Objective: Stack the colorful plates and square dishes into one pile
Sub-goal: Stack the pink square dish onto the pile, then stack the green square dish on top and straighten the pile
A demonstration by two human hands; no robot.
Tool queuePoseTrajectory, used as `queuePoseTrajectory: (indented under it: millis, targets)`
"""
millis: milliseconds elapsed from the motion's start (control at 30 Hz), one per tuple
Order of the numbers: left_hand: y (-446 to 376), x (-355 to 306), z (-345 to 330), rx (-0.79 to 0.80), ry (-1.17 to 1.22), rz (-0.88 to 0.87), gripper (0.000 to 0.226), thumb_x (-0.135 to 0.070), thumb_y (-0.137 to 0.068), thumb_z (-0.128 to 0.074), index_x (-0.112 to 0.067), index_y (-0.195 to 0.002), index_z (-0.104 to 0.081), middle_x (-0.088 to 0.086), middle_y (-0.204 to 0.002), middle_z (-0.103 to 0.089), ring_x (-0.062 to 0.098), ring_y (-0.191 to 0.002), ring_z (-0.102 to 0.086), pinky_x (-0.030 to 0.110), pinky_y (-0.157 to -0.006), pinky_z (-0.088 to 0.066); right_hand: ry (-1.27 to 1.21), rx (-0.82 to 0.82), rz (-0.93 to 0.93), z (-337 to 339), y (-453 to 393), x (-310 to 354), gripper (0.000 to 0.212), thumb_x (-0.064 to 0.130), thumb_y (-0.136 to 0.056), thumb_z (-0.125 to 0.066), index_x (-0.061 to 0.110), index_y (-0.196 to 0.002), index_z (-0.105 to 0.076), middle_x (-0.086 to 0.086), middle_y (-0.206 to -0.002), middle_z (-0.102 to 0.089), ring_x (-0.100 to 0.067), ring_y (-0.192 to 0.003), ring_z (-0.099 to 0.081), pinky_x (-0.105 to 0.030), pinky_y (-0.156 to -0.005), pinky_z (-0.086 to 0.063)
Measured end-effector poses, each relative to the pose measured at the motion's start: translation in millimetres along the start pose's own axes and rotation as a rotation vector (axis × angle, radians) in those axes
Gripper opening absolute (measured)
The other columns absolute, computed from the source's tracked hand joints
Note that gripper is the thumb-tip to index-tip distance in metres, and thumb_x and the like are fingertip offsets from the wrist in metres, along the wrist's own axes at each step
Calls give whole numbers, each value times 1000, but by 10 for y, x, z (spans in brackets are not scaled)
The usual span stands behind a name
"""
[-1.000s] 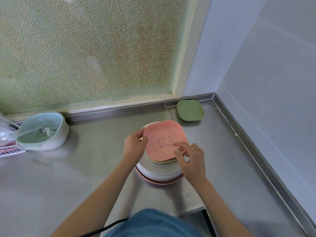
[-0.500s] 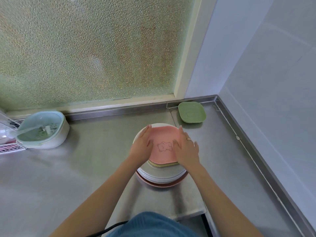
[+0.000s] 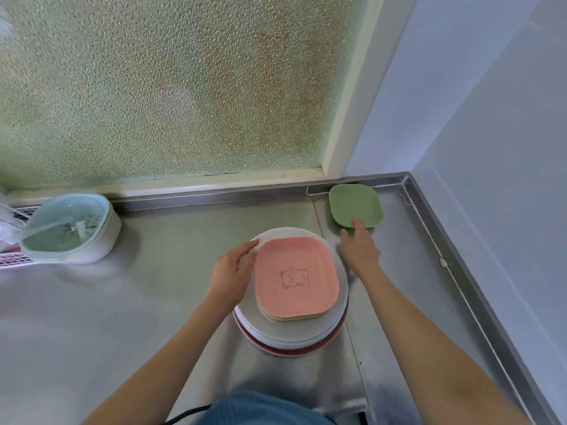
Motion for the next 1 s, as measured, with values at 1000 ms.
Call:
queuePoseTrajectory:
  millis: [1000]
  targets:
    - [244,-126,-120,31,104,9,34,-39,-97,-39,-29,-120,-61,-13,-99,-64,12,-96,-58,28,-84,-42,241,-542,698,281,1166,629,22,22,-87,-49,15,-84,-69,-2,-80,-64,-25,-71,-59,-33,-71,-31]
Point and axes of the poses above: each hand's wrist, its own y-axis away from the middle knuckle, its own z-axis out of the back of the hand, x = y × z, the point moved 3 cm from there along -y, towards the middle knuckle
